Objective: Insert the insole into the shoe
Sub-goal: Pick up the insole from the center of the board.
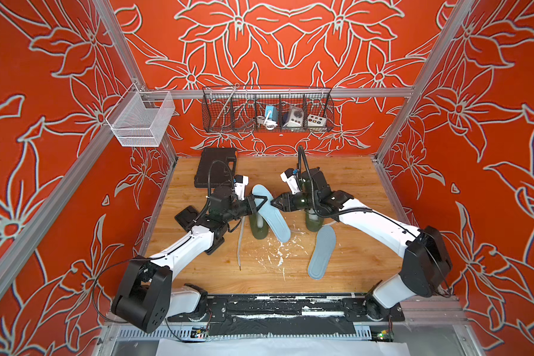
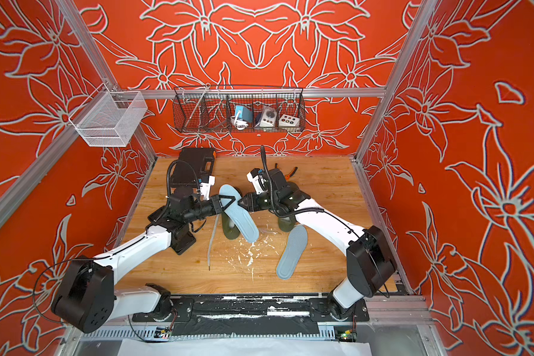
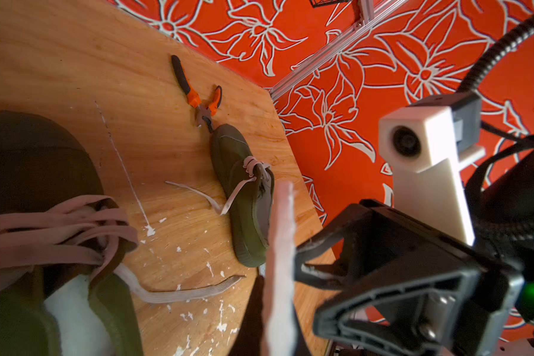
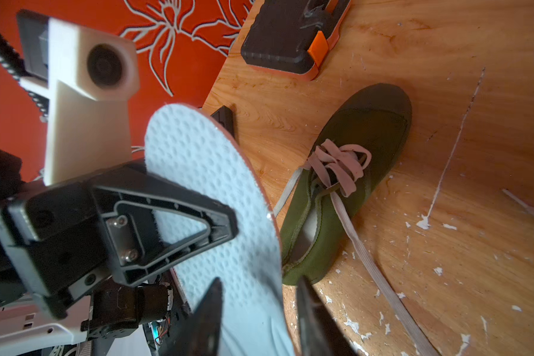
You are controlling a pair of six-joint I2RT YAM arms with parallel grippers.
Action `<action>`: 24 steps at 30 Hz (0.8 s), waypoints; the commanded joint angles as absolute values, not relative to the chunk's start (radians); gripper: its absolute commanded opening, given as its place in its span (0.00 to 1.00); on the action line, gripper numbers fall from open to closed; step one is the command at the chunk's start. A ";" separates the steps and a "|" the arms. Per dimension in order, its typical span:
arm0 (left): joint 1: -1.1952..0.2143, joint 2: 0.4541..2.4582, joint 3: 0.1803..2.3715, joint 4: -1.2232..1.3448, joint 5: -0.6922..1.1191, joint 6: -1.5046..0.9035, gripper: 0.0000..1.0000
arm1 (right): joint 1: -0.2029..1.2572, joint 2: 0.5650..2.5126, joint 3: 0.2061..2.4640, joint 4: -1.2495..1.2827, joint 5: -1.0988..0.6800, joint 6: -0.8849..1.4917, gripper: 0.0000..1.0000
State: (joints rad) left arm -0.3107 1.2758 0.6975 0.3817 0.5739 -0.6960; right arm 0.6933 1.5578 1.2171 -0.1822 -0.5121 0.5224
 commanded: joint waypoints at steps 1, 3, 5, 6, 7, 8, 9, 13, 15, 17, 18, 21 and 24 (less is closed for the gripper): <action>-0.296 1.246 0.706 0.359 0.560 -0.708 0.00 | 0.717 1.513 1.192 -0.134 -0.428 0.376 0.76; -0.290 1.249 0.704 0.354 0.555 -0.731 0.00 | 0.732 1.490 1.156 -0.091 -0.377 0.310 0.88; -0.282 1.257 0.708 0.350 0.566 -0.754 0.00 | 0.746 1.471 1.113 -0.030 -0.344 0.258 0.98; -0.280 1.263 0.712 0.345 0.573 -0.762 0.00 | 0.751 1.466 1.097 -0.004 -0.341 0.239 0.99; -0.276 1.271 0.719 0.335 0.579 -0.770 0.00 | 0.756 1.461 1.076 0.027 -0.338 0.218 0.99; -0.274 1.279 0.726 0.324 0.584 -0.777 0.00 | 0.763 1.457 1.060 0.053 -0.336 0.195 0.99; -0.271 1.285 0.732 0.314 0.589 -0.780 0.00 | 0.771 1.456 1.045 0.078 -0.337 0.169 0.99; -0.261 1.301 0.740 0.303 0.600 -0.804 0.00 | 0.812 1.465 1.021 0.114 -0.305 0.096 0.99; -0.258 1.305 0.744 0.300 0.601 -0.810 0.00 | 0.824 1.480 1.017 0.137 -0.293 0.095 0.99; -0.255 1.308 0.750 0.289 0.603 -0.813 0.00 | 0.834 1.500 1.021 0.146 -0.281 0.094 0.99; -0.253 1.310 0.752 0.283 0.600 -0.816 0.00 | 0.839 1.508 1.022 0.150 -0.277 0.092 0.99; -0.246 1.311 0.747 0.278 0.600 -0.834 0.00 | 0.860 1.539 1.023 0.169 -0.246 0.074 0.99; -0.239 1.313 0.742 0.287 0.612 -0.850 0.00 | 0.877 1.567 1.025 0.178 -0.222 0.074 0.99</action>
